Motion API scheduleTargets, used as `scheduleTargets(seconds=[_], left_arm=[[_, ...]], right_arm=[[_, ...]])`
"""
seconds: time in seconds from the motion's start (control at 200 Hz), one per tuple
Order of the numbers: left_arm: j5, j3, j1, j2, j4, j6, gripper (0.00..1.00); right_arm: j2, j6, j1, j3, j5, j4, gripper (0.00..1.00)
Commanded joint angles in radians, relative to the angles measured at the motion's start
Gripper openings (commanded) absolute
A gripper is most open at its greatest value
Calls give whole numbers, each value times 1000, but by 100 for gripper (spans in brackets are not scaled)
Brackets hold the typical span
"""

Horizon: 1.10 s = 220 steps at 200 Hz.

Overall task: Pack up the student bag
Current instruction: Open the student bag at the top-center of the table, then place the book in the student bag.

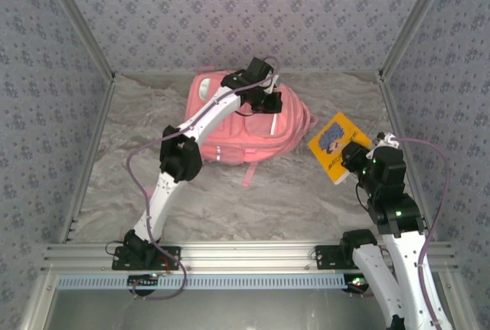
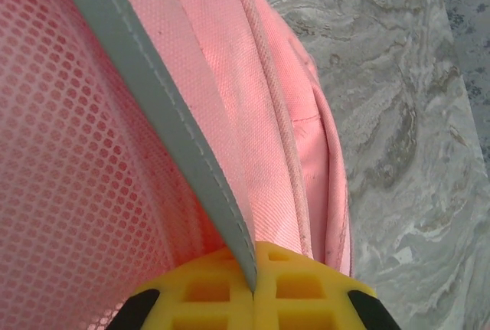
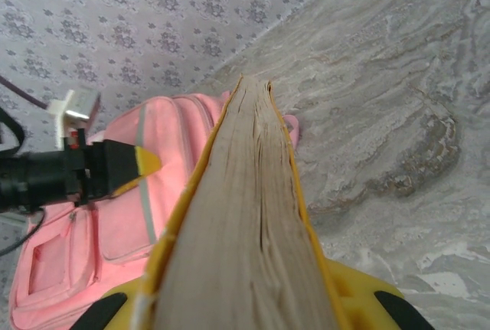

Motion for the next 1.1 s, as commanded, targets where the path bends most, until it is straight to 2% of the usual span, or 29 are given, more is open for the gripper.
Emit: scheduleTargets(seconds=[0.0, 0.165, 0.25, 0.41, 0.55, 0.67, 0.764, 0.874, 1.094], left_arm=[[44, -26, 2, -223, -53, 64, 0], [74, -117, 1, -407, -69, 91, 0], [89, -169, 1, -491, -97, 130, 0], [148, -273, 20, -621, -131, 182, 0], [291, -361, 59, -700, -98, 188, 0], [368, -402, 78, -730, -97, 206, 0], [418, -432, 87, -752, -81, 206, 0], [447, -454, 95, -766, -58, 192, 0], [491, -455, 97, -758, -32, 169, 0]], right_arm=[[-2, -21, 5, 71, 53, -6, 0], [13, -23, 7, 91, 72, -29, 0], [15, -48, 4, 80, 20, -16, 0], [39, -39, -3, 29, -253, 96, 0], [45, 143, -25, -71, -543, 306, 0], [47, 294, -35, -169, -664, 501, 0], [59, 406, -36, -240, -698, 638, 0], [88, 526, -19, -302, -673, 785, 0], [160, 537, 99, -310, -551, 847, 0]])
